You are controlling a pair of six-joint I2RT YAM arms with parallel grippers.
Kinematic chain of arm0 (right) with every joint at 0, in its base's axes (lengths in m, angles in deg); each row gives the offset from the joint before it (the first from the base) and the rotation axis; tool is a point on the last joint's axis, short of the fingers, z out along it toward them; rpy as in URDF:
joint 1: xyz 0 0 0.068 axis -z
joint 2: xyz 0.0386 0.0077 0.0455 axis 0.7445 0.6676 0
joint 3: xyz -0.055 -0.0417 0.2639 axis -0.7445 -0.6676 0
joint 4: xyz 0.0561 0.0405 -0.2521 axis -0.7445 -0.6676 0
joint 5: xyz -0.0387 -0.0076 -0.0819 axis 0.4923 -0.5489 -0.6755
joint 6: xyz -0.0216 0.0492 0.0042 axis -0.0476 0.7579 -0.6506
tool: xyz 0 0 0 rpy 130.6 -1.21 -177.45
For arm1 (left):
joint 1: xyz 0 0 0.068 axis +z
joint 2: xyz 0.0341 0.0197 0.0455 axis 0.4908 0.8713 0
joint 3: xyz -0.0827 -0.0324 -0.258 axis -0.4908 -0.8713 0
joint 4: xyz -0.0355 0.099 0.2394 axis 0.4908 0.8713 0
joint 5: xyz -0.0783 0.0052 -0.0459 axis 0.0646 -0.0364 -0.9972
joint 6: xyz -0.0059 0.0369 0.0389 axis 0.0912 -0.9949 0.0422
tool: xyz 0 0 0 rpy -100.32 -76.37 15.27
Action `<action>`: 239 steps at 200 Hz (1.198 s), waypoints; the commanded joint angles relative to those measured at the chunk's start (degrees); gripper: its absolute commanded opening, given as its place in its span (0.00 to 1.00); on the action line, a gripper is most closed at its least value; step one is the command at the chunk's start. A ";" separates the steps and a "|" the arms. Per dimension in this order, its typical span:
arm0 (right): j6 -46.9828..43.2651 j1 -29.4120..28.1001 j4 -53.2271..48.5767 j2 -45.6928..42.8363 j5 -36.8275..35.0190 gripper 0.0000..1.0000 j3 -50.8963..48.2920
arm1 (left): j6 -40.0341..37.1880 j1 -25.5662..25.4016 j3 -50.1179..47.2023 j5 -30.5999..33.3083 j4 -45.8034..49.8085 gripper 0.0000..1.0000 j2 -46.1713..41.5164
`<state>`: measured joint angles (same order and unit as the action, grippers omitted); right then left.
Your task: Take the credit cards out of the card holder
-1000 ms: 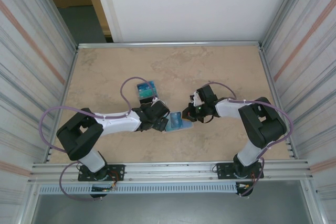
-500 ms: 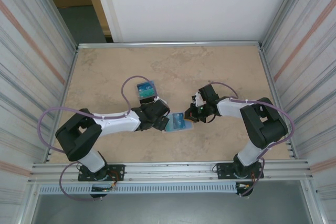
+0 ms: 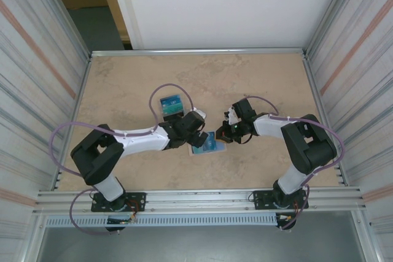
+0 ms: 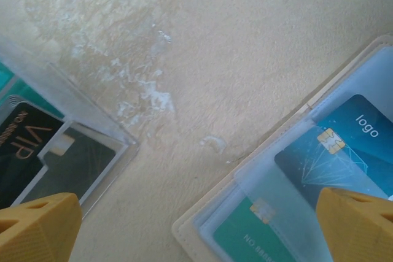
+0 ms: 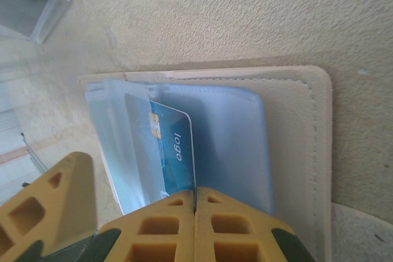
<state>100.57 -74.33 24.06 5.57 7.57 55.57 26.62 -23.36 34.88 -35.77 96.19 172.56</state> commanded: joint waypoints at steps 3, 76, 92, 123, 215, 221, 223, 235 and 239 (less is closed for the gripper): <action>-0.94 0.29 -1.48 -2.06 -0.61 0.00 0.83 | -1.43 -0.38 1.41 1.01 0.55 0.99 1.42; -0.87 0.29 -1.37 -2.20 -0.96 0.00 0.54 | -2.30 -0.65 1.41 3.20 2.85 0.99 3.23; -0.78 0.38 -1.21 -2.15 -0.87 0.00 0.48 | -2.41 -0.90 1.58 3.06 2.82 0.99 3.64; 1.04 0.38 1.60 -2.09 0.38 0.01 -0.37 | -2.32 -1.47 2.39 2.78 2.91 0.99 4.94; 5.79 0.33 11.94 -2.03 3.84 0.13 -4.00 | -0.84 -2.02 1.76 3.00 4.20 0.99 5.37; 6.22 0.38 12.85 -1.82 4.23 0.14 -4.29 | -0.73 -2.01 1.74 3.05 4.24 0.99 5.40; 6.41 0.38 13.12 -1.74 4.32 0.14 -4.39 | -0.69 -2.01 1.69 2.99 4.21 0.99 5.43; 7.17 0.38 14.99 -1.07 4.96 0.14 -4.73 | -0.56 -2.02 1.56 2.97 4.25 0.99 5.35; 7.35 0.38 15.56 -0.88 5.23 0.14 -4.86 | -0.55 -2.07 1.57 2.97 4.26 0.99 5.31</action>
<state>105.27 -74.22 34.22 4.92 9.80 51.60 25.43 -24.74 36.80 -33.06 97.70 177.24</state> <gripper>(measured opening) 0.137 0.986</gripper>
